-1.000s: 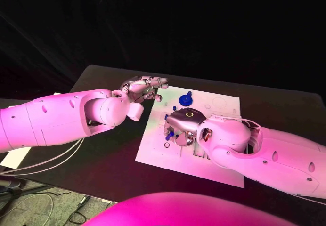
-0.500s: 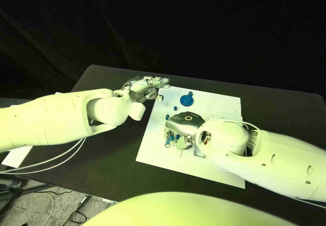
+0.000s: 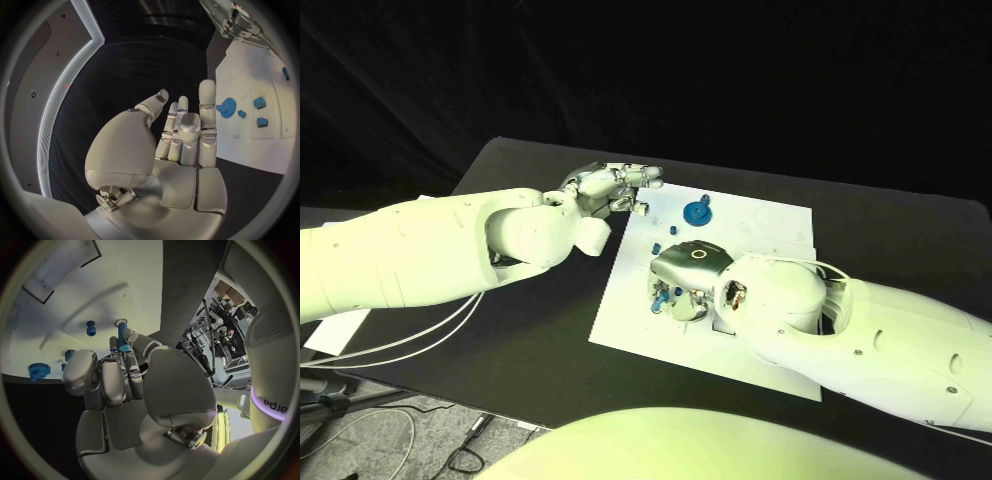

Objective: Assemble the parts on the task board

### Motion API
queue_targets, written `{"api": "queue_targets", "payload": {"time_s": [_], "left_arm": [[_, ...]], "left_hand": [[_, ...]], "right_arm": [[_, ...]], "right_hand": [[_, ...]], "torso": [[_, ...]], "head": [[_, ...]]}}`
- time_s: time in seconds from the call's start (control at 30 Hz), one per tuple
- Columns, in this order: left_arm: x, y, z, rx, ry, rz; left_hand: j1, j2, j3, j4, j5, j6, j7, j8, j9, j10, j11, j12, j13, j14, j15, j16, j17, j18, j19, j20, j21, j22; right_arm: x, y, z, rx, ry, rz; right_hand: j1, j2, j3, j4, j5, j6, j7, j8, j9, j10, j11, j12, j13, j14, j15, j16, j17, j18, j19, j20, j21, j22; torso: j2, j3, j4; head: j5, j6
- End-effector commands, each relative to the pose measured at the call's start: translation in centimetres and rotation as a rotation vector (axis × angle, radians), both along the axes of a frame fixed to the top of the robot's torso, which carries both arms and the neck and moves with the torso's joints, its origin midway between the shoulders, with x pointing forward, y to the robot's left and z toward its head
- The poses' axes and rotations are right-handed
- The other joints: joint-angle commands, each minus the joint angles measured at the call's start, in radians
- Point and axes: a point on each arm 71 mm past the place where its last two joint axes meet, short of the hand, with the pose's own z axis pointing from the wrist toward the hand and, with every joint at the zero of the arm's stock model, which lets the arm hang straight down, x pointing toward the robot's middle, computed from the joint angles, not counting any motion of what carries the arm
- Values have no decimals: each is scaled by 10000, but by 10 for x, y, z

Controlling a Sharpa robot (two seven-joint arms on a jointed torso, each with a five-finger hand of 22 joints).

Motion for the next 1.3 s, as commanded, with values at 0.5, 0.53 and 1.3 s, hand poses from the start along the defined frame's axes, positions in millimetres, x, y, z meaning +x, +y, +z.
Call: {"api": "queue_targets", "payload": {"time_s": [0.5,0.53,1.3], "left_arm": [[0,-3,1,-109,21,-141],[0,-4,1,-113,21,-153],[-2,-9,1,-132,52,-372]], "left_hand": [[47,86,-27,-22,24,70,21,32,-14,16,-9,31,13,-53,13,-48,-26,167,-52,-19,-73,-16],[47,86,-27,-22,24,70,21,32,-14,16,-9,31,13,-53,13,-48,-26,167,-52,-19,-73,-16],[42,81,-40,-19,22,61,27,23,-18,5,-4,41,13,-57,15,-50,-36,167,-56,-19,-86,-24]], "right_arm": [[0,3,-6,-706,-266,58],[0,4,-7,-753,-304,67],[-12,17,-14,-1474,-453,556]], "right_hand": [[6,126,45,-11,61,77,-2,43,9,792,-701,60,17,336,-77,28,-10,-159,-10,-37,37,-3],[6,126,45,-11,61,77,-2,43,9,792,-701,60,17,336,-77,28,-10,-159,-10,-37,37,-3],[-578,-305,-347,235,353,-417,98,-114,-66,213,-597,-2,-78,282,35,-112,-200,-133,-115,19,-114,-192]], "torso": [[-4,1,6],[-3,0,6],[-14,-4,-11]], "head": [[9,2],[11,2],[41,2]]}}
